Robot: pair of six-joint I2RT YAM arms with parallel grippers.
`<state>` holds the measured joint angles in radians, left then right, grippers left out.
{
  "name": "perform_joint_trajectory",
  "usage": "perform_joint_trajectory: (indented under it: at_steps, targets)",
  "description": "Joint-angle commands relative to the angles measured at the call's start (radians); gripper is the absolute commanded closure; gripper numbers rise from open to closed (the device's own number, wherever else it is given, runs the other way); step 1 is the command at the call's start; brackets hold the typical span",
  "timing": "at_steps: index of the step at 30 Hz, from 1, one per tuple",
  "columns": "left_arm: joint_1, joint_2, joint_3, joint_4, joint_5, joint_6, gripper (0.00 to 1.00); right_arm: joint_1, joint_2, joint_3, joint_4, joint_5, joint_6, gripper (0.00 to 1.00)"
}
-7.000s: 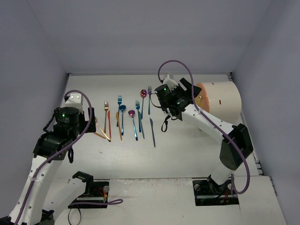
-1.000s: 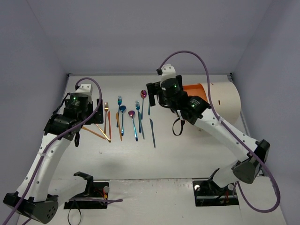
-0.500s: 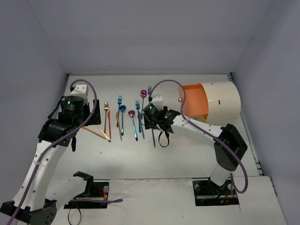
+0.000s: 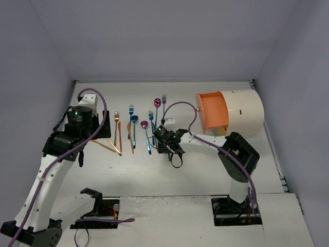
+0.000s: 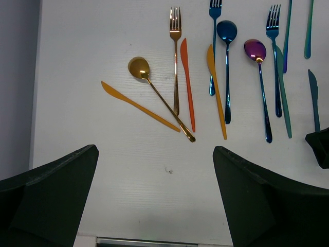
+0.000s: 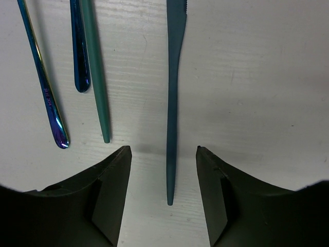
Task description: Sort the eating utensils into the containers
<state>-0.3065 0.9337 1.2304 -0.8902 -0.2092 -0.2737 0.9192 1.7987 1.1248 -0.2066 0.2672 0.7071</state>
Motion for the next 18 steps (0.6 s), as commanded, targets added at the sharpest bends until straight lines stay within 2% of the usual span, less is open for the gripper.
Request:
perform_joint_trajectory:
  at_steps: [1, 5, 8, 12, 17, 18]
  targets:
    - [0.000, -0.010, 0.012, 0.019, 0.008, -0.004, 0.07, 0.007, 0.015, 0.006, 0.030, 0.018, 0.045, 0.56]
    - [0.000, -0.017, 0.007, 0.013, 0.010, -0.005, 0.07, 0.007, 0.047, -0.003, 0.030, 0.032, 0.052, 0.63]
    - [0.000, -0.024, 0.001, 0.010, 0.009, -0.005, 0.07, 0.007, 0.053, -0.018, 0.032, 0.053, 0.059, 0.73]
    - [0.000, -0.030, -0.003, 0.008, 0.005, -0.007, 0.07, 0.006, 0.058, -0.029, 0.032, 0.070, 0.057, 0.79]
    - [0.000, -0.029, 0.000, 0.010, 0.005, -0.005, 0.07, 0.009, 0.050, -0.026, 0.030, 0.083, 0.041, 1.00]
    - [0.000, -0.030, 0.000, 0.010, 0.004, -0.005, 0.07, 0.009, 0.032, -0.023, 0.029, 0.095, 0.035, 1.00]
